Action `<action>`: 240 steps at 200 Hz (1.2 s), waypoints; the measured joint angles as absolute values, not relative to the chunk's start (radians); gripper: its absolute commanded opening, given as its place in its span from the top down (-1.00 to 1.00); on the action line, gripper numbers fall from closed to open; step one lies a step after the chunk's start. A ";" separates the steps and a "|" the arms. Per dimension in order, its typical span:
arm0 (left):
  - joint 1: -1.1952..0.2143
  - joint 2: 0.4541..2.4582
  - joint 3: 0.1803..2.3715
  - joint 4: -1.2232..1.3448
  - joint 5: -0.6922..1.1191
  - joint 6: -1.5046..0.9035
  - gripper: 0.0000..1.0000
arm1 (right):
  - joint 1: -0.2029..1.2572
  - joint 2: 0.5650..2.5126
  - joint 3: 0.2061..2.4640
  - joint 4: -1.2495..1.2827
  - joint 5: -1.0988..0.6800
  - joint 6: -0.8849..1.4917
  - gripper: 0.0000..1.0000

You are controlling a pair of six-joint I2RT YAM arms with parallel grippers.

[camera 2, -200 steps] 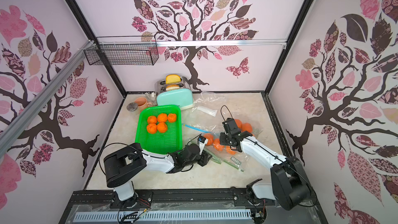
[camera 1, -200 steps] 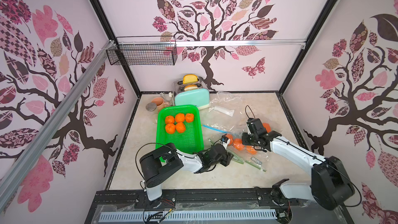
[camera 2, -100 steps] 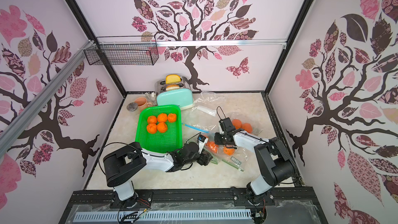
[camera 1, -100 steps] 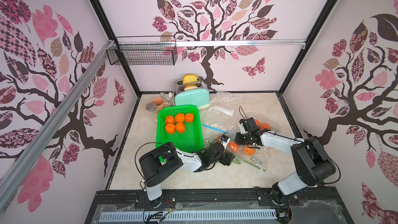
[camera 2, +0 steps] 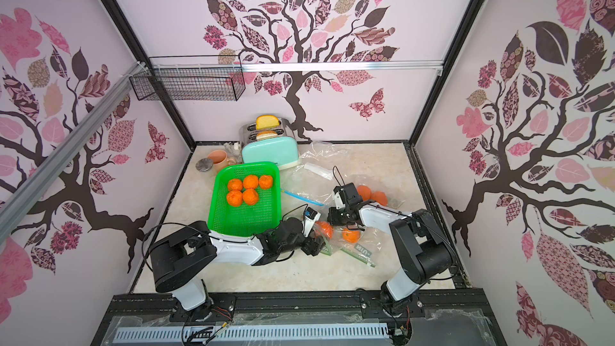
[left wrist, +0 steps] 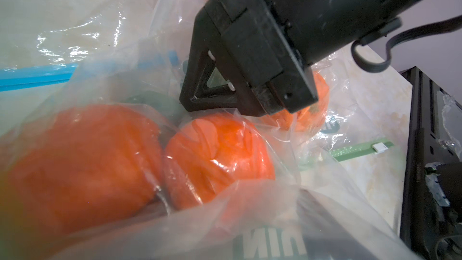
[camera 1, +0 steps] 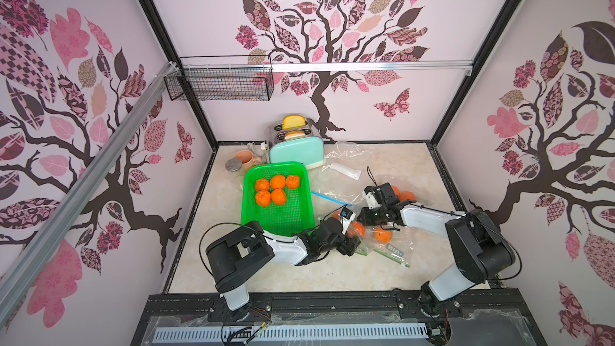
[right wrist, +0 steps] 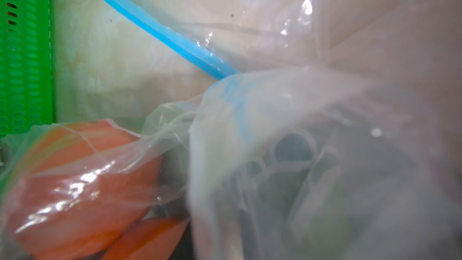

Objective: Open the zip-top bag and take out the orange
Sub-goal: Adjust the zipper food storage bag at the center of the board.

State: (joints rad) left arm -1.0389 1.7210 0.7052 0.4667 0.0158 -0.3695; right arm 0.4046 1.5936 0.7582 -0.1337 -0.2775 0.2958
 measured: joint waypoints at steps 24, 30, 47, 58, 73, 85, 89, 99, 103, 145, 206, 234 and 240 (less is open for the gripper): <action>-1.039 1.672 0.704 0.425 0.032 -0.361 -0.39 | 0.411 1.579 0.738 -0.134 -0.257 0.300 0.44; -1.039 1.660 0.703 0.419 0.036 -0.361 -0.36 | 0.411 1.576 0.737 -0.136 -0.253 0.302 0.44; -1.040 1.641 0.690 0.415 0.045 -0.362 -0.27 | 0.411 1.573 0.735 -0.139 -0.249 0.307 0.43; -1.040 1.637 0.672 0.411 0.051 -0.361 -0.18 | 0.411 1.573 0.735 -0.139 -0.247 0.308 0.43; -1.040 1.637 0.651 0.386 0.060 -0.360 -0.09 | 0.411 1.573 0.735 -0.141 -0.246 0.310 0.42; -1.042 1.637 0.644 0.361 0.068 -0.352 0.03 | 0.411 1.573 0.735 -0.142 -0.246 0.311 0.42; -1.042 1.637 0.643 0.355 0.070 -0.353 0.05 | 0.411 1.573 0.735 -0.142 -0.246 0.311 0.42; -1.044 1.637 0.642 0.342 0.077 -0.342 0.08 | 0.411 1.573 0.735 -0.142 -0.246 0.311 0.42; -1.045 1.637 0.641 0.339 0.080 -0.342 0.11 | 0.411 1.573 0.735 -0.142 -0.245 0.311 0.42; -1.050 1.657 0.647 0.331 0.081 -0.318 0.71 | 0.411 1.573 0.735 -0.144 -0.246 0.313 0.43; -1.050 1.784 0.744 0.318 0.057 -0.281 -0.13 | 0.410 1.573 0.733 -0.144 -0.245 0.314 0.43; -1.055 1.785 0.757 0.306 0.042 -0.276 -0.39 | 0.409 1.573 0.732 -0.144 -0.243 0.314 0.43; -1.055 1.785 0.759 0.304 0.038 -0.274 -0.41 | 0.409 1.573 0.732 -0.144 -0.244 0.314 0.43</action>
State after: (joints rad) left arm -1.0546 1.7851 0.7593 0.3042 0.0376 -0.2745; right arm 0.4091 1.5734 0.7319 -0.1440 -0.2436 0.3141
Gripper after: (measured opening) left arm 0.685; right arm 0.284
